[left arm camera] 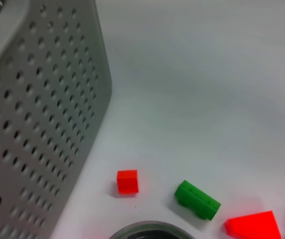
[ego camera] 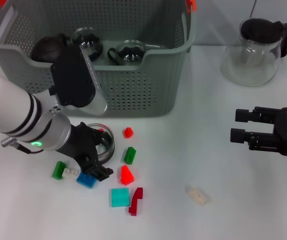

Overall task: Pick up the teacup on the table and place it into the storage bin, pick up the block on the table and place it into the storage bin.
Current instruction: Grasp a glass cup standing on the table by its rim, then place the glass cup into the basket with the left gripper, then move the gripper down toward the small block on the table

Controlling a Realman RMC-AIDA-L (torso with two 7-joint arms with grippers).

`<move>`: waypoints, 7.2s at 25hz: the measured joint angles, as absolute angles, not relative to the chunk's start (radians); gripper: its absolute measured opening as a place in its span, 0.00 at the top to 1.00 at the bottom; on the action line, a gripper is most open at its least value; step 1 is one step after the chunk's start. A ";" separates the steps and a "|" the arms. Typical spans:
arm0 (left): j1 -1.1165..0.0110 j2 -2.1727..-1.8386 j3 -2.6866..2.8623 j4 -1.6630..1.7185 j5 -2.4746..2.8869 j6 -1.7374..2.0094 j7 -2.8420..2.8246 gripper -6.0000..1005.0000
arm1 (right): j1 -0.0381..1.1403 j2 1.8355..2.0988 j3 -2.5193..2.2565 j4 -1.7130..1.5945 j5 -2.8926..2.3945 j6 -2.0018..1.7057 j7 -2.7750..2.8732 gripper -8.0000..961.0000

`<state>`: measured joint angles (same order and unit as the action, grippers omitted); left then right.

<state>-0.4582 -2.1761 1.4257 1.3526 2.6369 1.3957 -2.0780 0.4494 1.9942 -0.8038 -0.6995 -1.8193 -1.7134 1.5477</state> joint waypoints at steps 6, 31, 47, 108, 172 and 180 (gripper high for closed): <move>-0.476 -2.174 1.436 1.309 2.644 1.378 -2.093 0.23 | 0.449 1.994 -0.804 -0.700 -1.819 -1.713 1.546 0.22; -0.505 -2.175 1.526 1.296 2.721 1.342 -2.240 0.60 | 0.445 1.994 -0.791 -0.700 -1.819 -1.717 1.541 0.24; -0.482 -2.175 1.400 1.559 2.543 1.615 -2.290 0.94 | 0.436 1.990 -0.791 -0.700 -1.819 -1.718 1.531 0.25; -1.023 -2.052 0.991 0.654 2.615 0.750 -2.293 0.55 | 0.478 1.982 -0.792 -0.673 -1.844 -1.657 1.514 0.28; -0.367 -2.172 0.620 0.722 1.943 1.761 -1.147 0.20 | 0.775 2.103 -1.540 -0.981 -2.428 -1.502 1.587 0.32; -0.370 -2.169 0.600 0.703 1.942 1.757 -1.147 0.20 | 0.774 2.103 -1.610 -0.993 -2.442 -1.486 1.585 0.32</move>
<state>-0.3701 -2.1693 0.6000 0.7029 1.9417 1.7571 -1.1466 0.7743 2.1031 -1.6098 -0.9934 -2.4420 -1.4859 1.5850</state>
